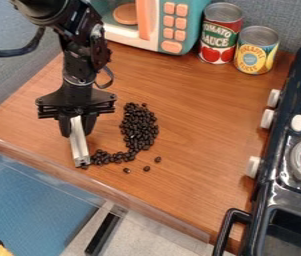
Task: Sweep into pile
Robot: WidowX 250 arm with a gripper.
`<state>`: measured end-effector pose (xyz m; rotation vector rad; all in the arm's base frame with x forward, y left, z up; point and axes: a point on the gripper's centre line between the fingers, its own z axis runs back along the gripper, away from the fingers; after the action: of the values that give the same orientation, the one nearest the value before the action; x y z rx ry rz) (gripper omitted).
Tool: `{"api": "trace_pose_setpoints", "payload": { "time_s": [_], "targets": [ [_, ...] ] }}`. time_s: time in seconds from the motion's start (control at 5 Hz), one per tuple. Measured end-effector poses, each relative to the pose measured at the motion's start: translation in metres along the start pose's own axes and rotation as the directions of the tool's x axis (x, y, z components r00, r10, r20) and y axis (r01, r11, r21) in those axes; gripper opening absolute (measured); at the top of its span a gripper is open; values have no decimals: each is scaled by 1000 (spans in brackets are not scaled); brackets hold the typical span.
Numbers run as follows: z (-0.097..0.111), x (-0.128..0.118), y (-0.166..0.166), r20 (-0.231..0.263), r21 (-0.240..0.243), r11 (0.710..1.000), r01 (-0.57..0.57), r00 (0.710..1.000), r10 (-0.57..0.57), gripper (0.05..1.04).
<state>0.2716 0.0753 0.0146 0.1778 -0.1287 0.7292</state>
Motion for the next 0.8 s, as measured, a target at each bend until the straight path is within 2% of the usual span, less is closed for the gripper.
{"api": "trace_pose_setpoints", "payload": {
  "time_s": [0.4, 0.8],
  "targets": [
    [4, -8, -17, -11, -18, 1000, 12, 1000, -12, 364],
    [6, -5, -30, -25, -28, 999, -18, 1000, 17, 364]
  ]
}}
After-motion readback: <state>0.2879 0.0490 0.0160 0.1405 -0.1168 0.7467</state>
